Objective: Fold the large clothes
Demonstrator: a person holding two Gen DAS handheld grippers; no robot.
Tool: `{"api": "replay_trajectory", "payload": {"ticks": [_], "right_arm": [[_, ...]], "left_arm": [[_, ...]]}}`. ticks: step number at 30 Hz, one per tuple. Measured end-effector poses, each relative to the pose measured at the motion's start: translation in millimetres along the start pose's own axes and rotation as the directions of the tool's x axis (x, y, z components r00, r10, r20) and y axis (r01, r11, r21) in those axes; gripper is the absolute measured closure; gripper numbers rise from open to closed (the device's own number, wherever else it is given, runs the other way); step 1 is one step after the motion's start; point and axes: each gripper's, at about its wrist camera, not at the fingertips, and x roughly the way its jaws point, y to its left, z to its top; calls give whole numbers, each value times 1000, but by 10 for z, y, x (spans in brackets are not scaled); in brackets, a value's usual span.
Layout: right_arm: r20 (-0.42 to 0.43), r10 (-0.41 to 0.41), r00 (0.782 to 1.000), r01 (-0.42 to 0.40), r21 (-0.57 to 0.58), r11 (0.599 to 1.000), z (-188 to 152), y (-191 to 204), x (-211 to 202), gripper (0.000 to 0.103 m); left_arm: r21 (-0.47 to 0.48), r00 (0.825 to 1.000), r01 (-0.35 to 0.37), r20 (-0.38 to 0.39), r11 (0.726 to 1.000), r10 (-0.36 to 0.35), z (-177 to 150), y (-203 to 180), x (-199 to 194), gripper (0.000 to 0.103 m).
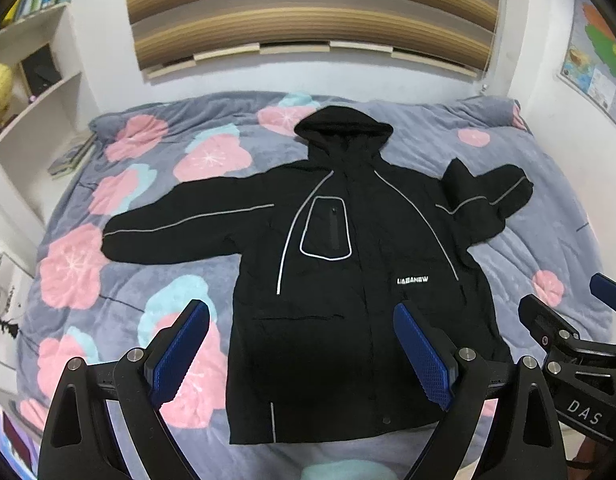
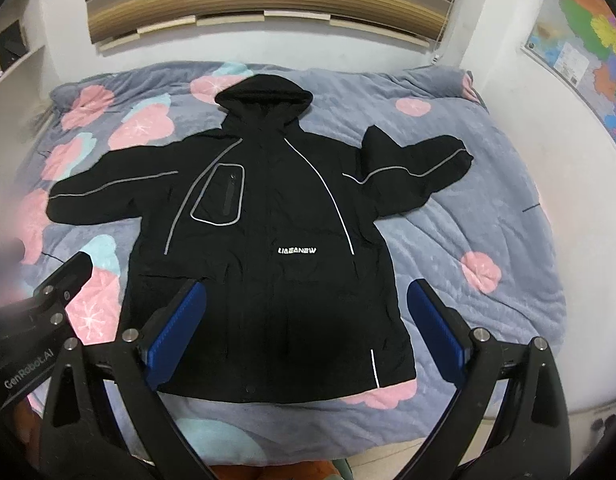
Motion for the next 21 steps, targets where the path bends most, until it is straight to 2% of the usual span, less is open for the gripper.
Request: {"api": "replay_trajectory", "payload": {"ticks": [7, 12, 16, 21], "right_arm": [[-41, -49, 998, 49, -3, 999, 23, 97, 137, 4], [-40, -43, 998, 43, -1, 999, 114, 90, 200, 4], [-10, -38, 999, 38, -25, 999, 200, 66, 201, 4], [44, 10, 999, -9, -24, 1000, 349, -81, 248, 4]], "left_arm": [[31, 999, 36, -23, 999, -35, 51, 30, 236, 9], [27, 999, 36, -10, 999, -35, 108, -19, 262, 9], [-9, 999, 32, 19, 999, -32, 212, -34, 253, 9], [-51, 1000, 6, 28, 999, -5, 352, -105, 328, 9]]}}
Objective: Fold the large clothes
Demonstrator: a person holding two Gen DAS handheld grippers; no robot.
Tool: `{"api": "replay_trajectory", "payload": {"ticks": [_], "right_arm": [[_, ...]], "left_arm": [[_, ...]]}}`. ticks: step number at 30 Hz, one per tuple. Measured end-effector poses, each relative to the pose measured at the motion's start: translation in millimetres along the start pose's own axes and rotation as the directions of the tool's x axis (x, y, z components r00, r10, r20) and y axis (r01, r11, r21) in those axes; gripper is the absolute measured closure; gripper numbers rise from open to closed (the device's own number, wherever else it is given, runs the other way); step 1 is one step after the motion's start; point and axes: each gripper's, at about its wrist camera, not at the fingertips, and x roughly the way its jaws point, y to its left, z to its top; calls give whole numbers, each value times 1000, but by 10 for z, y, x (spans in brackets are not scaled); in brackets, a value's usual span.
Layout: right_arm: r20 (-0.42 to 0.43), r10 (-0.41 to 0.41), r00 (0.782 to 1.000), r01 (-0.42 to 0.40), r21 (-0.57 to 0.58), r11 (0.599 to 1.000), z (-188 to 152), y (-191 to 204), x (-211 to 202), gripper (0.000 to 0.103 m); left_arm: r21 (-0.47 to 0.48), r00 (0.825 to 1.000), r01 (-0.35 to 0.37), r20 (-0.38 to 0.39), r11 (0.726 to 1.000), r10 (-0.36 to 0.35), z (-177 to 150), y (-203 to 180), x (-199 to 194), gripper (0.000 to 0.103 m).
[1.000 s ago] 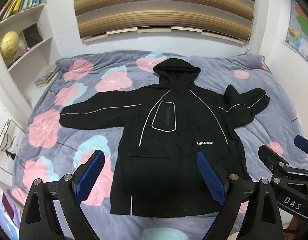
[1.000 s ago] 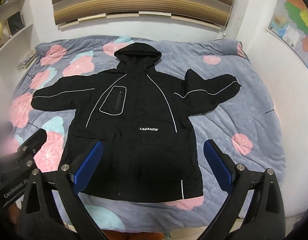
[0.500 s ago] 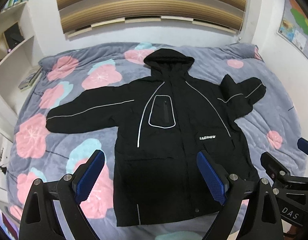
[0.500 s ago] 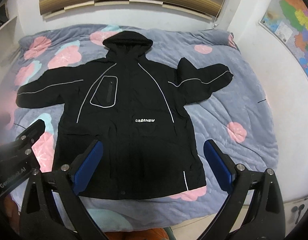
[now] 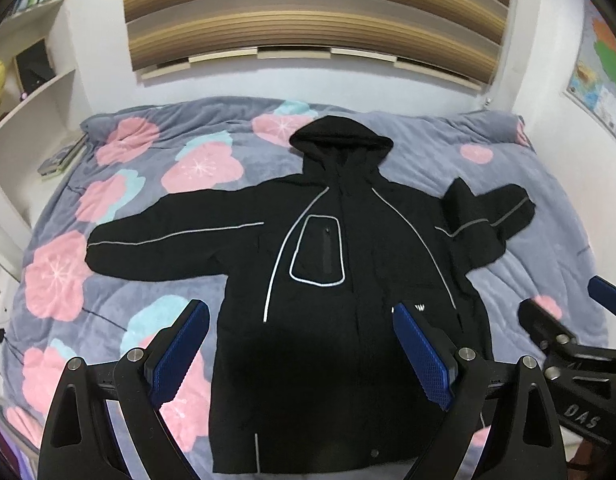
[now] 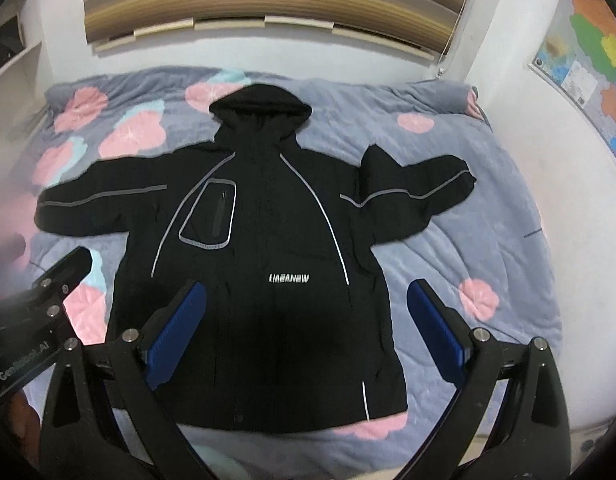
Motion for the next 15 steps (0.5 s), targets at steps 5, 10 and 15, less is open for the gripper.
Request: {"api": "replay_trajectory", "payload": {"ticks": [5, 10, 15], "right_arm": [[24, 40, 999, -41, 60, 997, 124, -328, 279, 4], [13, -1, 1000, 1, 57, 998, 236, -702, 765, 5], [-17, -36, 999, 38, 90, 995, 363, -1253, 1305, 5]], "left_arm": [[-42, 998, -46, -36, 998, 44, 86, -84, 275, 9], [-78, 991, -98, -96, 992, 91, 147, -141, 685, 9], [-60, 984, -134, -126, 989, 125, 269, -372, 1189, 9]]}}
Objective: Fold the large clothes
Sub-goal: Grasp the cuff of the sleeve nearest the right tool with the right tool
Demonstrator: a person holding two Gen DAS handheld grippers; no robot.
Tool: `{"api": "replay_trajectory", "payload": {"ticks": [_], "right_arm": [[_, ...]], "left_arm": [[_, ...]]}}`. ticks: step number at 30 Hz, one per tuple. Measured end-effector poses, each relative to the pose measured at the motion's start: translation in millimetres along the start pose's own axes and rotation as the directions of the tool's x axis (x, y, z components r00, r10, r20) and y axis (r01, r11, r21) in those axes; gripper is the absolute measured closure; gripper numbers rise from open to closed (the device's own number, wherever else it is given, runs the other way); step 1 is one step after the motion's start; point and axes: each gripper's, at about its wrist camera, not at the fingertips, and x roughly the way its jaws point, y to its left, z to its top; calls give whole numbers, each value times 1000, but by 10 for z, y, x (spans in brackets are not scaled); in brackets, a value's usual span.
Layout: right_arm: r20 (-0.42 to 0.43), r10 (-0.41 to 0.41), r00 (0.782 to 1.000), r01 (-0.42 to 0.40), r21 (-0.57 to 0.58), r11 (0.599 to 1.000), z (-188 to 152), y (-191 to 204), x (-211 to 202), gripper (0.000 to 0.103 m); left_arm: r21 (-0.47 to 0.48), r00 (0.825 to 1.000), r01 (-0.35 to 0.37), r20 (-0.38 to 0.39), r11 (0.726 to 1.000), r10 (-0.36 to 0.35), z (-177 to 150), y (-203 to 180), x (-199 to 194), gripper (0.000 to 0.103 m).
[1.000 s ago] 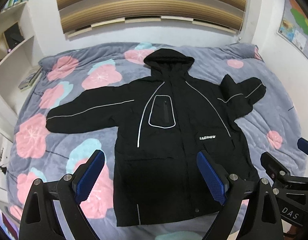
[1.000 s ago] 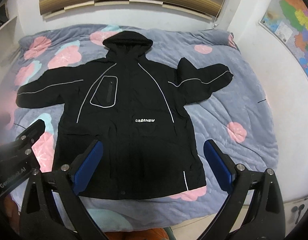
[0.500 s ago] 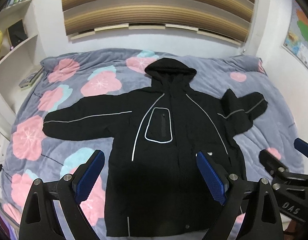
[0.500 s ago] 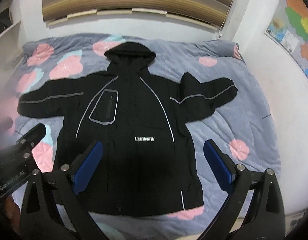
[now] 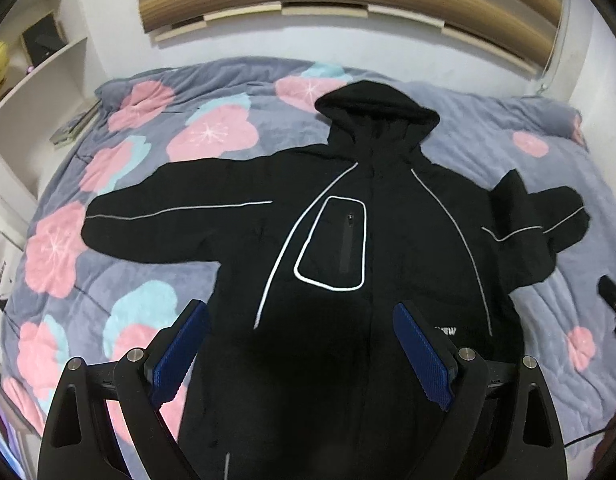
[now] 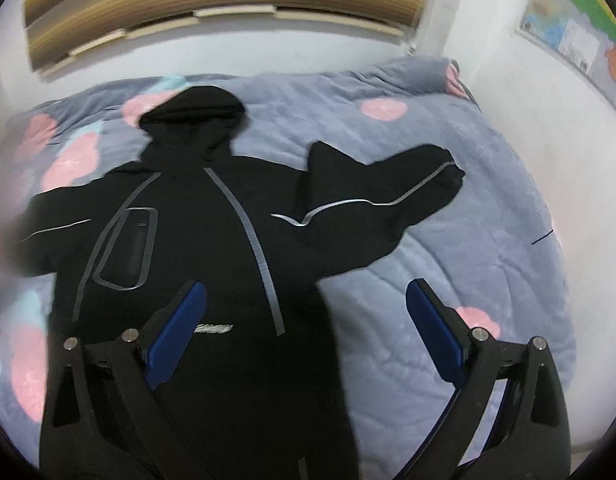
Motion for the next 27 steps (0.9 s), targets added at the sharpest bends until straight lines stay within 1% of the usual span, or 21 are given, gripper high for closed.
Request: {"api": "replay_trajectory", "payload": {"ticks": [2, 3, 5, 10, 11, 12, 16, 18, 20, 23, 27], "right_arm": [[-3, -23, 1000, 23, 19, 1000, 63, -224, 189, 6], [-13, -35, 999, 35, 30, 999, 117, -366, 339, 6], [-26, -43, 999, 44, 55, 997, 220, -659, 621, 6], [-34, 31, 999, -25, 170, 985, 450, -1329, 1224, 6], [-37, 36, 999, -28, 180, 983, 487, -1405, 1312, 6], [-45, 46, 998, -37, 195, 980, 551, -1542, 1489, 6], [-60, 23, 998, -10, 211, 978, 704, -1871, 1973, 7], [-76, 37, 996, -18, 238, 971, 756, -2064, 2227, 9], [-91, 33, 995, -8, 259, 966, 803, -2247, 2420, 11], [-94, 28, 995, 0, 285, 959, 848, -2468, 2661, 14], [-87, 18, 996, 11, 319, 948, 943, -2657, 2879, 14]], "left_arm": [[5, 1000, 15, -18, 1000, -15, 78, -144, 190, 9], [7, 999, 28, -26, 1000, -28, 122, -217, 283, 9], [13, 999, 32, -31, 999, -32, 209, -372, 459, 9], [62, 999, 42, -29, 997, -41, 388, -832, 883, 9], [70, 999, 48, -25, 996, -46, 413, -923, 966, 9], [77, 999, 47, -25, 996, -45, 434, -1012, 1051, 9], [94, 997, 62, -51, 994, -58, 473, -1350, 1362, 9], [106, 996, 71, -69, 992, -64, 478, -1525, 1497, 9], [128, 995, 72, -80, 989, -62, 466, -1671, 1596, 9], [161, 994, 75, -88, 984, -61, 447, -1855, 1701, 9], [183, 993, 85, -102, 979, -67, 443, -2035, 1810, 9]]}}
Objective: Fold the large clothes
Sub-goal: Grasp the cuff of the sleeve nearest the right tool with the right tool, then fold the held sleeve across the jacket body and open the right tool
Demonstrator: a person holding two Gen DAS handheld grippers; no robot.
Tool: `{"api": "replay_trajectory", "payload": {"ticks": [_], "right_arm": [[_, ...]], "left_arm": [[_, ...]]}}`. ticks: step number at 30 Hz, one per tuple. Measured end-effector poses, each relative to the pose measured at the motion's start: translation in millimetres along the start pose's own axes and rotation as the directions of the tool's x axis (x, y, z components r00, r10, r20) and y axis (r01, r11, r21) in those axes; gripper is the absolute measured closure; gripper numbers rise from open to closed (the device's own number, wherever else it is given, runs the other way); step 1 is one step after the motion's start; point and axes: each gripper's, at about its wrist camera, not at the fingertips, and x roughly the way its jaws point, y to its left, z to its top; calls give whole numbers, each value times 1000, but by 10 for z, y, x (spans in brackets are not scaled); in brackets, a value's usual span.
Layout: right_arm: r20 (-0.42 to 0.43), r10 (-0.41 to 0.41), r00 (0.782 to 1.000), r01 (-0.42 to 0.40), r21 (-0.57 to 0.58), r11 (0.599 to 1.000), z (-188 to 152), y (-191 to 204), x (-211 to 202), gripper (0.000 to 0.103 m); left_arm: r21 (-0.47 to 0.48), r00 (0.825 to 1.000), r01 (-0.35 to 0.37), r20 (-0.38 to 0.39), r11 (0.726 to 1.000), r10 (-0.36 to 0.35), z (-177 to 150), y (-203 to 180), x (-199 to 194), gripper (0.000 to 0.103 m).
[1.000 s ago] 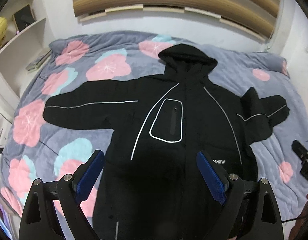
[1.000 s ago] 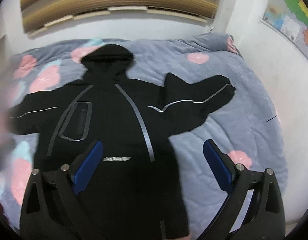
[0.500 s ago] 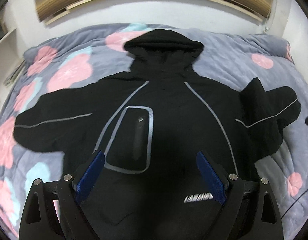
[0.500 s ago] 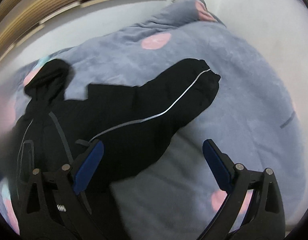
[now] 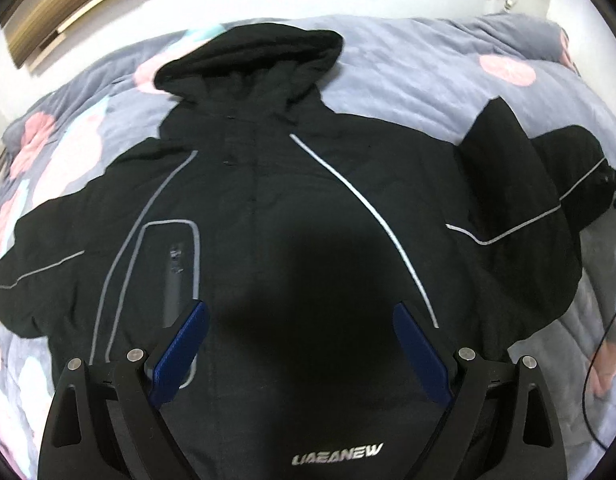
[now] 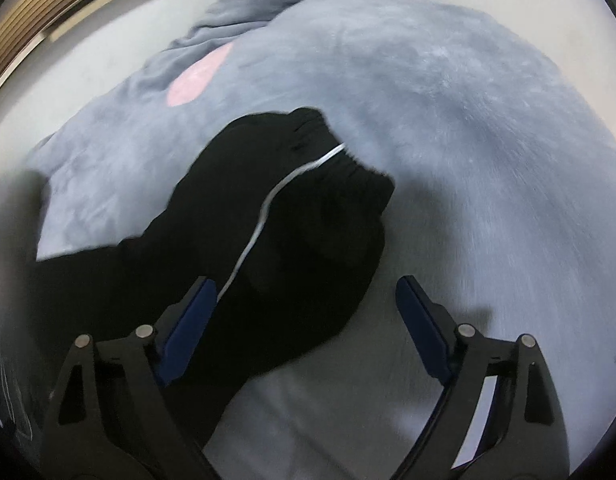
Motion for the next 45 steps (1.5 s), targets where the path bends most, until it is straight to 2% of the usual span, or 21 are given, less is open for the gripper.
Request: {"api": "replay_trajectory", "payload": {"ticks": [4, 5, 6, 8, 10, 12, 13, 15, 18, 20, 22, 25, 27, 30, 32, 36, 39, 42, 45], "right_arm": [[-1, 9, 1000, -9, 18, 1000, 184, -50, 171, 17], [-3, 18, 1000, -18, 18, 1000, 211, -37, 187, 24], [-4, 28, 1000, -28, 14, 1000, 239, -25, 195, 32], [-5, 36, 999, -36, -4, 999, 233, 24, 129, 73], [-8, 114, 993, -114, -8, 993, 200, 20, 15, 88], [26, 144, 989, -143, -16, 990, 118, -3, -255, 90], [54, 132, 990, -131, -31, 991, 68, -29, -426, 91], [129, 63, 990, -60, -29, 998, -27, -179, -792, 91], [174, -20, 985, 4, 94, 996, -174, -671, -1121, 91], [140, -57, 989, 34, 159, 987, -205, -952, -1052, 91], [33, -61, 998, 51, 231, 971, -345, -1217, -779, 91], [-41, -91, 995, 98, 229, 969, -457, -1284, -464, 91], [-52, -121, 991, 129, 217, 968, -449, -1241, -380, 90], [-61, -183, 981, 191, 179, 965, -376, -1080, -420, 91], [-51, -186, 981, 192, 153, 969, -343, -940, -499, 92], [46, -88, 995, 85, 71, 994, -309, -456, -952, 93], [82, 22, 996, -21, -5, 1000, -338, 52, -1229, 93], [76, 89, 993, -82, -101, 992, -427, 591, -1385, 93], [61, 147, 987, -131, -222, 966, -577, 1289, -1473, 93]], "left_arm": [[27, 1000, 22, 5, 999, -22, 73, -189, 97, 9], [35, 999, 33, 11, 999, -33, 75, -222, 106, 9], [43, 999, 47, 16, 998, -47, 100, -277, 137, 9], [57, 996, 76, 32, 995, -78, 142, -388, 199, 9], [80, 994, 96, 38, 992, -100, 186, -516, 257, 9], [111, 991, 123, 44, 986, -128, 247, -681, 267, 10], [125, 989, 135, 51, 983, -142, 282, -756, 264, 10], [166, 980, 173, 68, 971, -187, 339, -965, 222, 10], [201, 968, 231, 54, 952, -246, 401, -1239, 276, 10], [210, 961, 269, 14, 940, -278, 406, -1430, 407, 10], [220, 957, 291, -53, 931, -286, 375, -1633, 640, 10], [259, 971, 234, -119, 937, -209, 306, -1823, 993, 10], [286, 974, 221, -105, 932, -199, 268, -1857, 1051, 9], [277, 965, 260, -99, 925, -242, 270, -1759, 887, 9], [242, 958, 286, -83, 927, -274, 263, -1567, 698, 9], [183, 958, 287, -28, 940, -286, 202, -1051, 311, 9], [121, 958, 283, 2, 951, -285, 100, -535, 48, 9], [51, 969, 243, 24, 969, -244, -44, 70, -168, 9], [-10, 983, 178, 40, 984, -177, -255, 619, -385, 9]]}}
